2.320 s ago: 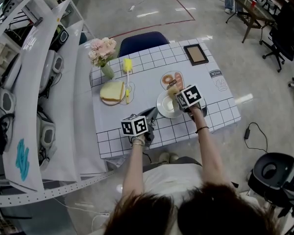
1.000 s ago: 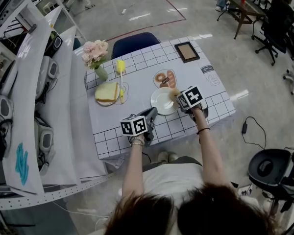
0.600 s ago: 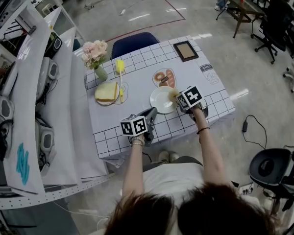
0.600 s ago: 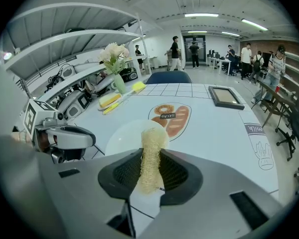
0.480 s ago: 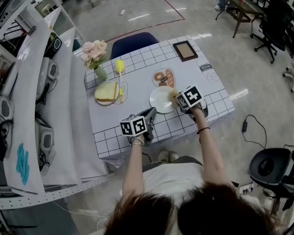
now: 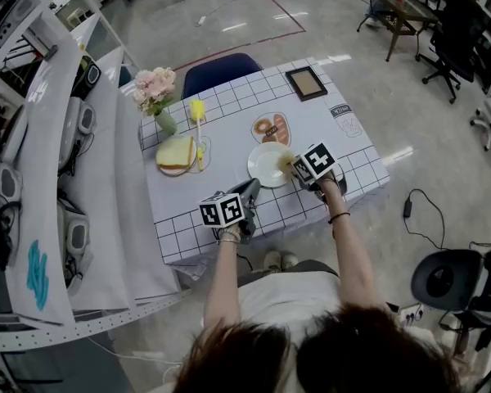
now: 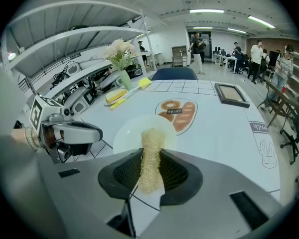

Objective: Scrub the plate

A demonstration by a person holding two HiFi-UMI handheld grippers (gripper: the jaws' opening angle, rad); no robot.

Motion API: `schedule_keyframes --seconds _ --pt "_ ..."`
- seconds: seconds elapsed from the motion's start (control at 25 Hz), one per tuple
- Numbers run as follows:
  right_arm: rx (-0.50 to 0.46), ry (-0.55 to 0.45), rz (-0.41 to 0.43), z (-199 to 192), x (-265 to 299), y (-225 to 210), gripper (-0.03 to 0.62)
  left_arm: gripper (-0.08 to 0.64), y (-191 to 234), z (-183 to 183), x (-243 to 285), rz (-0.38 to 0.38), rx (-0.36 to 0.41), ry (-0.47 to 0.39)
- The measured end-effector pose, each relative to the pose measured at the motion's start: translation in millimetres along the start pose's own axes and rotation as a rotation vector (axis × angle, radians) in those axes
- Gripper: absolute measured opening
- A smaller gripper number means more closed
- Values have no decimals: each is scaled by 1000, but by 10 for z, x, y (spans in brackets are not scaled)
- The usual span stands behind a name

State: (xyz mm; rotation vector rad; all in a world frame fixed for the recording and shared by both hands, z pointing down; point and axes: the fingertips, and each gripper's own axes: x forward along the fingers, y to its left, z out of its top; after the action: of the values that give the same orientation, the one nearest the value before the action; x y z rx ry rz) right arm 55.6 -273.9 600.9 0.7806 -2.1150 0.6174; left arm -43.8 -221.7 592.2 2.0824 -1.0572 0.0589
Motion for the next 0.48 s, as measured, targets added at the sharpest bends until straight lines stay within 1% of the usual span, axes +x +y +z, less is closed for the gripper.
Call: schedule_keyframes --seconds 0.48 --pt "-28 44 44 -75 13 146 84 11 10 -42 -58 -3 -4 -1"
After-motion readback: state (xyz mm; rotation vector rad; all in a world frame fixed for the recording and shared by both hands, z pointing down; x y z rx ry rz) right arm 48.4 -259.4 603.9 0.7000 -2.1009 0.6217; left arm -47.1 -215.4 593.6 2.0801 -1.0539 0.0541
